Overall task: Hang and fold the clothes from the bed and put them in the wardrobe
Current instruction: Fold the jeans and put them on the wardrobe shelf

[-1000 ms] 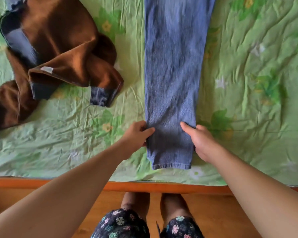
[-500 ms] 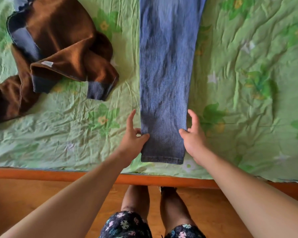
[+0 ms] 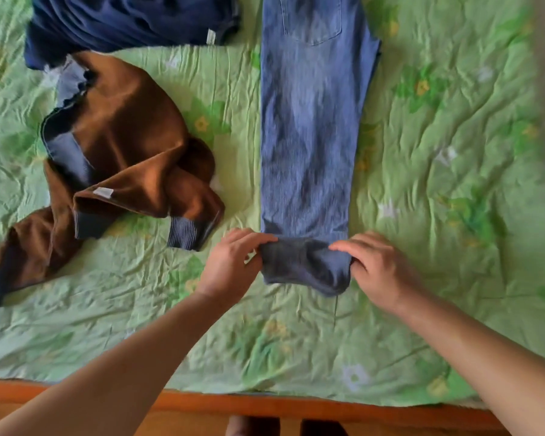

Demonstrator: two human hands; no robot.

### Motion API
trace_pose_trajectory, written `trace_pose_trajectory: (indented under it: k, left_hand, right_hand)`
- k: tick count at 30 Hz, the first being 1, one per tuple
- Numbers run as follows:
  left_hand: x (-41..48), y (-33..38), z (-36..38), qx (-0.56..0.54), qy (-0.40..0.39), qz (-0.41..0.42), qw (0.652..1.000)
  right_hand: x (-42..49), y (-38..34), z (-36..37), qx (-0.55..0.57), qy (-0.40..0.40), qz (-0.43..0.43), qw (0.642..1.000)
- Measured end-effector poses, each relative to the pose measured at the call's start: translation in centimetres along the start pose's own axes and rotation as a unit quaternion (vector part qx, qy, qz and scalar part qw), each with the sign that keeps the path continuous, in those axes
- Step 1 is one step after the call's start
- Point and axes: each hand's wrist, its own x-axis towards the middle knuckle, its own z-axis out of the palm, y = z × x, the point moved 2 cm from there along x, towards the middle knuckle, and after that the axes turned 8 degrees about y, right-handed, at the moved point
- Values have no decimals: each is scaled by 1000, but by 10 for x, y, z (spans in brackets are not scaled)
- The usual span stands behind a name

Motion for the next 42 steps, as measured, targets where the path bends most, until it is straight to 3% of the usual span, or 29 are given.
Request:
trace_pose_trajectory:
  k: [2,4,5,7,9,12,18,27,29,35,39,42]
  left_hand:
    - [39,5,-10,-38,28,-36,998]
    - [91,10,-17,-122,32,-111,986]
    - [118,9,-17,-205,11,-172,963]
    - [163,-1,-5,-362,-53,-308,878]
    - [179,-16,17,-393,-106,-406,818]
    - [152,-32,53,-340,-119,-480,800]
    - [98,-51,67,-319,-92,-482,811]
    - [48,-40,65,-265,-105,-486,826]
    - [18,-37,67,-253,-118,-499,821]
    - [-84,-13,66,-263,-149,-553,777]
    - [-122,-2,67,-259,-163,-586,751]
    - [-105,2,68,-279,-146,-596,738]
  right_hand:
    - [37,7,-11,58,42,7,997]
    - [88,10,-28,195,75,78,975]
    - [114,8,-35,306,63,153,938]
    - [157,15,-28,456,11,302,837]
    - [173,30,-2,460,-45,383,800]
    - [146,52,43,395,-66,438,805]
    - [101,68,75,301,-37,403,863]
    - [56,63,70,200,-98,387,895]
    - [31,55,66,200,-128,395,887]
    - [-71,39,63,248,-210,472,820]
    - [-103,18,54,290,-205,551,755]
    - [-93,23,59,348,-193,549,735]
